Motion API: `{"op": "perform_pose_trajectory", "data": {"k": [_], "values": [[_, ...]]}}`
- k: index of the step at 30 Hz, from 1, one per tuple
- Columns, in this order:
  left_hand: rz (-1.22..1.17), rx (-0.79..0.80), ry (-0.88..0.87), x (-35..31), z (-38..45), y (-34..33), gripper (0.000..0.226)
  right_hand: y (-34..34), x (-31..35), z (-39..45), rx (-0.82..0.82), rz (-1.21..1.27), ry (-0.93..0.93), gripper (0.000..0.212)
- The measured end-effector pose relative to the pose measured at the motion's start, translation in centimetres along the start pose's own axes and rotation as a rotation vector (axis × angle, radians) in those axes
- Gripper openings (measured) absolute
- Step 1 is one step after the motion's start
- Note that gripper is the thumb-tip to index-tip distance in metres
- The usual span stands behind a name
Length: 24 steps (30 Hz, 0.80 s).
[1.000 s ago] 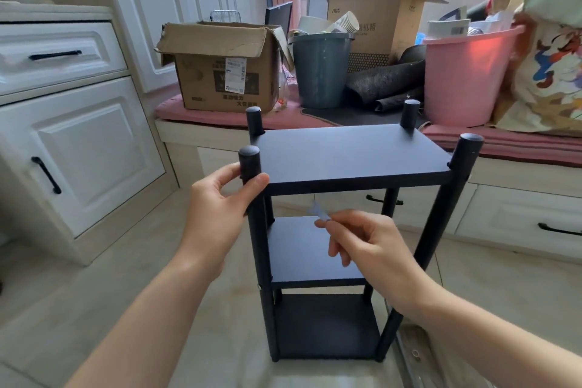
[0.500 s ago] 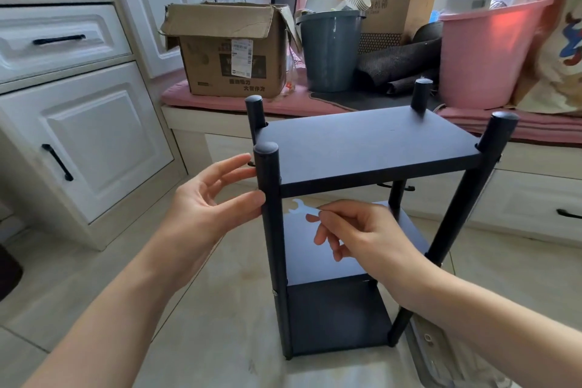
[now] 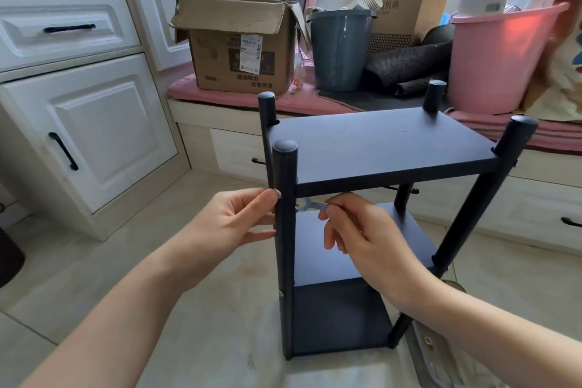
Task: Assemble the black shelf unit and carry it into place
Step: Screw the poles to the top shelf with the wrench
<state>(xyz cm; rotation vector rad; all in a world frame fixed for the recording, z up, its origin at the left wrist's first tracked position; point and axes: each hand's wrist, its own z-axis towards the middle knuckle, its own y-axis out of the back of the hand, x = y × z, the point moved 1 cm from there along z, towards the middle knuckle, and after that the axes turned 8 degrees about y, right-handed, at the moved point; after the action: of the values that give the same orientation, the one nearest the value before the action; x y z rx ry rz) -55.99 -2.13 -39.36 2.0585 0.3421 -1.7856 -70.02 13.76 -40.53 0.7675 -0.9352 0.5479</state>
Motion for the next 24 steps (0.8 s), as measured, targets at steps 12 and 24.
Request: {"op": "perform_pose_trajectory", "data": {"k": [12,24], "values": [[0.129,0.047,-0.017,-0.8,-0.8,-1.0,0.045,1.4,-1.0,-1.3,0.285,-0.362,0.072,0.023],[-0.235,0.117,0.011,-1.4,-0.2,-1.6,0.075,2.4,0.2,-1.7,0.250,-0.497,0.136,0.022]]}}
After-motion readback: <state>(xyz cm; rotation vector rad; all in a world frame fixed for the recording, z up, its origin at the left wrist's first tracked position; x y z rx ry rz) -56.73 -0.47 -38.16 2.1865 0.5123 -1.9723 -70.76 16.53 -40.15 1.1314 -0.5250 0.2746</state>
